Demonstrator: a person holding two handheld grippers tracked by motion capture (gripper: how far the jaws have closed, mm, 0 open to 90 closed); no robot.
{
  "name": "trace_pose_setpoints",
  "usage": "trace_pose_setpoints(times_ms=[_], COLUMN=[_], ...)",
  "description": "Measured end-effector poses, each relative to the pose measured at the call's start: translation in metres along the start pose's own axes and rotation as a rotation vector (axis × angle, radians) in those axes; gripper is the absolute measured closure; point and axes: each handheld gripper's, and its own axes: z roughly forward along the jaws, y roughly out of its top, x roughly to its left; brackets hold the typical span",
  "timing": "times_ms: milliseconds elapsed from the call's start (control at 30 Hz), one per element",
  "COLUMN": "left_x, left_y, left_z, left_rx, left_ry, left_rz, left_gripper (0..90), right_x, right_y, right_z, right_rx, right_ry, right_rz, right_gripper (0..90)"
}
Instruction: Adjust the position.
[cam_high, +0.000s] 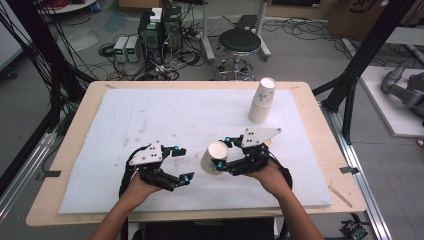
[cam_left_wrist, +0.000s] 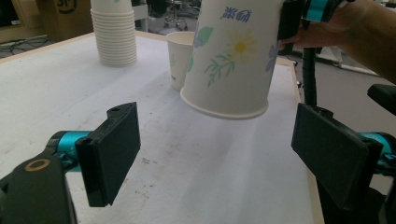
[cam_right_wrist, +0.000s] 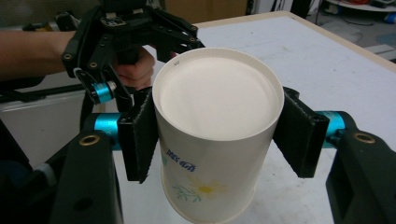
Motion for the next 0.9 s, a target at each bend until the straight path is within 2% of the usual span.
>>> trace_pose_setpoints(times_ms=[100, 400, 633, 900], left_x=[-0.002, 0.001, 0.000, -0.004], left_y=[0.005, 0.007, 0.009, 0.009], left_z=[0.006, 0.021, 0.032, 0.042], left_rx=[0.013, 0.017, 0.027, 0.036], left_ry=[-0.026, -0.063, -0.094, -0.111], left_rz=[0.035, 0.046, 0.064, 0.077], left_gripper=[15.6, 15.7, 16.0, 19.3], right_x=[0.002, 0.005, 0.004, 0.007], right_y=[0.000, 0.002, -0.001, -0.001], right_z=[0.004, 0.013, 0.015, 0.014], right_rx=[0.006, 0.011, 0.015, -0.015], right_ry=[0.020, 0.059, 0.076, 0.103], right_rz=[-0.004, -0.020, -0.009, -0.007], right_gripper=[36.9, 36.9, 36.9, 37.0])
